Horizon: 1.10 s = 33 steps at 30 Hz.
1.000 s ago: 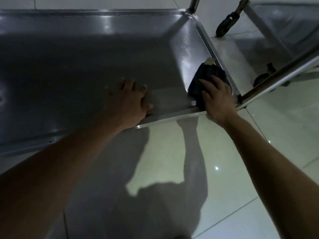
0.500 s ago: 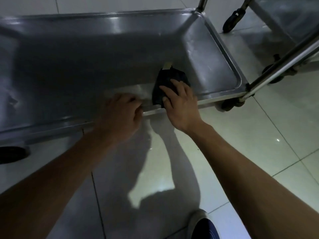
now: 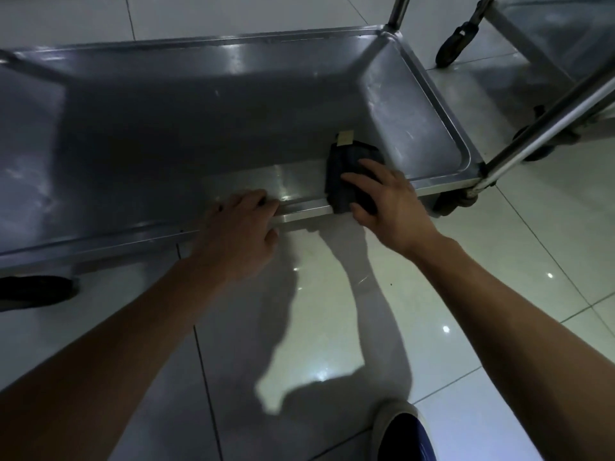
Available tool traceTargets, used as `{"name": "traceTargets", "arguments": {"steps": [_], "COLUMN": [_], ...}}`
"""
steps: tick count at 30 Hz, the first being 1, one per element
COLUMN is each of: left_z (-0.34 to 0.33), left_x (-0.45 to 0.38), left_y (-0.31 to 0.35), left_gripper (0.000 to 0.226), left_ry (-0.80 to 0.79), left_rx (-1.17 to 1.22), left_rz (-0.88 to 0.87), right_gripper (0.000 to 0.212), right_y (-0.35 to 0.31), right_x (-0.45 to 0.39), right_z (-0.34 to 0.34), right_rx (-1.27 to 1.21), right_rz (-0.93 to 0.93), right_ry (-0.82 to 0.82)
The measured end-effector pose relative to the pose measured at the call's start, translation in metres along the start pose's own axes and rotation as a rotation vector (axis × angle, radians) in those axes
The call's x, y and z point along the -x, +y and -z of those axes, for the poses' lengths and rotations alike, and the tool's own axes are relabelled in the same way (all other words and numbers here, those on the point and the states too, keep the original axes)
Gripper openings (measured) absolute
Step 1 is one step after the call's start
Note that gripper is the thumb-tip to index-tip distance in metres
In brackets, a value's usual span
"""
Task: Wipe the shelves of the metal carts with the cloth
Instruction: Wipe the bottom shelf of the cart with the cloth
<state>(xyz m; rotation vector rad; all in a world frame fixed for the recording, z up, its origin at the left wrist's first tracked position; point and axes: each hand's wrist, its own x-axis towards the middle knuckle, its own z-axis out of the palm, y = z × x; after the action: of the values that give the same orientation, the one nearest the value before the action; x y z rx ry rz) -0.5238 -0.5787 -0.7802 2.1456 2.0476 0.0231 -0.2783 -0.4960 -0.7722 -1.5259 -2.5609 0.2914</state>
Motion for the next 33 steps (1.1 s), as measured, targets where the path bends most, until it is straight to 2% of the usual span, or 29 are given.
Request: {"name": "traceTargets", "arguments": {"steps": [3,9,16,27,33], "left_z": [0.005,0.008,0.041,0.213,0.345], "left_x": [-0.001,0.022,0.102,0.189,0.245], "left_y": [0.003,0.014,0.019,0.081,0.122], "left_gripper": [0.046,0.045,0.048,0.049,0.047], "left_ry": [-0.009,0.059,-0.122,-0.247,-0.291], "left_rx": [0.001,0.143,0.027,0.144,0.207], "left_rz": [0.011,0.007,-0.009,-0.030,-0.064], "right_gripper": [0.069,0.057,0.048,0.054,0.056], "right_y": [0.018,0.014,-0.029,-0.132,-0.188], "right_x": [0.004,0.011,0.066,0.187,0.252], "right_z": [0.005,-0.002,0.021,0.183,0.316], "right_rx": [0.033,0.037,-0.144,-0.406,-0.515], "right_rz": [-0.017,-0.058,-0.076,-0.342,-0.451], "right_ry": [-0.029,0.045,0.114,0.181,0.112]}}
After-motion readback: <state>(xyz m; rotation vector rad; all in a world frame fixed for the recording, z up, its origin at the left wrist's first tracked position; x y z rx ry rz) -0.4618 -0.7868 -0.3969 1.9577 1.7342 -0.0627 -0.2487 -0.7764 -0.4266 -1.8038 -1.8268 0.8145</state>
